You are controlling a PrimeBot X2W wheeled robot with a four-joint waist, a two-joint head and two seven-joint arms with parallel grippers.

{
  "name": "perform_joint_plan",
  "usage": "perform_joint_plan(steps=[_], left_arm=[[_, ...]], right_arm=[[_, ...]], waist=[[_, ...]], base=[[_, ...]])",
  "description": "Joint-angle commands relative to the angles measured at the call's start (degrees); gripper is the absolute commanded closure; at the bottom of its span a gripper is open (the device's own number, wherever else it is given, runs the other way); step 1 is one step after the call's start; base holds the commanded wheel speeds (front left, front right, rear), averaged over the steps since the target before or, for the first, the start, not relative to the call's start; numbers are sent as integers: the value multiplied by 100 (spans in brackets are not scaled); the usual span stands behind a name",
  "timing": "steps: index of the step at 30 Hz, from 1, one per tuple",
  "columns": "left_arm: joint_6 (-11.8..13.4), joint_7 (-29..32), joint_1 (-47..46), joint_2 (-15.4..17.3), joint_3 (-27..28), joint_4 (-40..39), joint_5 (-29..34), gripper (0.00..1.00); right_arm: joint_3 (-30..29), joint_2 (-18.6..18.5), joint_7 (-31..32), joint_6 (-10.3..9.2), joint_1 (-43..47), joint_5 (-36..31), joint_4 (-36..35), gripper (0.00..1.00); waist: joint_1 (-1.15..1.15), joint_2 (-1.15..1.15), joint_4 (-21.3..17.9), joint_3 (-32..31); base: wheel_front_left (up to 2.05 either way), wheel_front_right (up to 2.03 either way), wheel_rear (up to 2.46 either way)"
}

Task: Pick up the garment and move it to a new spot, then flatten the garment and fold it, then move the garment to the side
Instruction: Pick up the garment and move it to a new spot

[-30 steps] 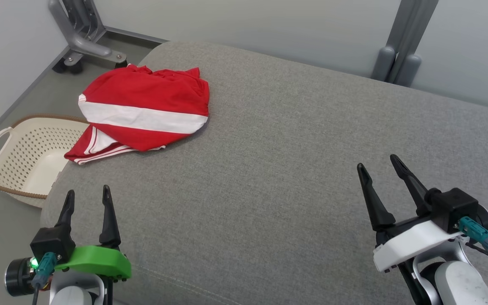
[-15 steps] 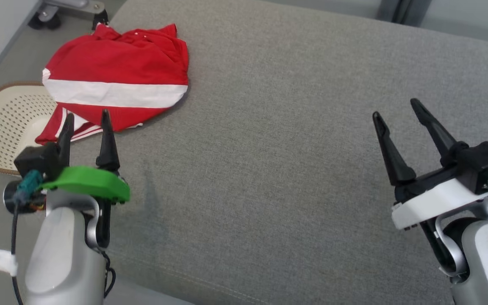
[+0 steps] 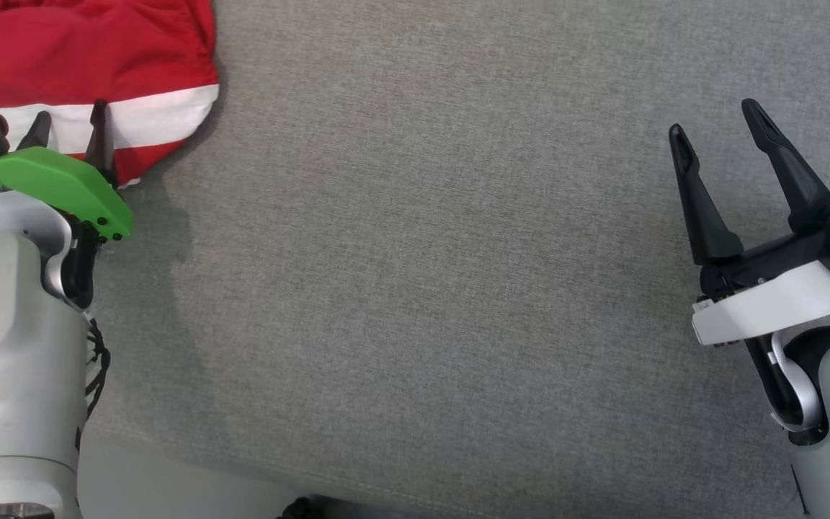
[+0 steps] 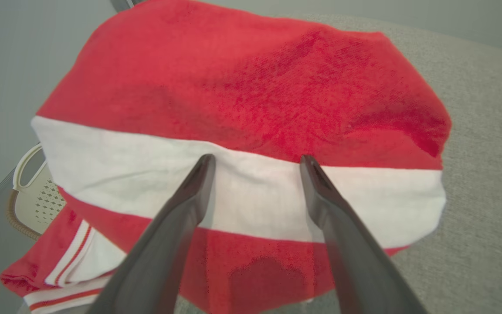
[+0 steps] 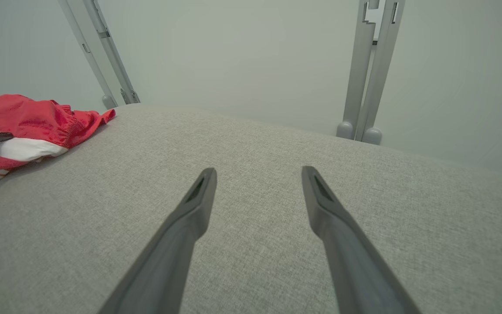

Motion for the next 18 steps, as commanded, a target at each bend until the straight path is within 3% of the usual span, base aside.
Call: perform_joint_plan(steps=[1,4,5,6,7,18], left_arm=[[-28,43,-182,92,-27,179,-54,0],[-41,175,-356,175,-118,533,-149,0],[-38,147,-386,195,-143,584,-175,33],[-40,111,-409,213,-178,617,-210,89],[-42,55,-410,237,-220,649,-266,100],[-33,-1061,-133,628,-421,559,-417,100]], right_arm=[[-17,14,-50,0,-57,-13,12,0],[-39,28,-73,0,-48,-19,43,0],[-47,33,-81,0,-39,-27,52,0],[-54,39,-96,0,-31,-33,56,0],[-55,46,-109,0,-16,-43,72,0],[-69,210,-292,0,264,7,292,0]], waist=[[-1,0,-308,301],[-1,0,-336,276],[-1,0,-338,254],[-1,0,-337,228],[-1,0,-334,183],[-1,0,-281,-678]], base=[[0,0,0],[0,0,0],[0,0,0],[0,0,0],[0,0,0],[0,0,0]])
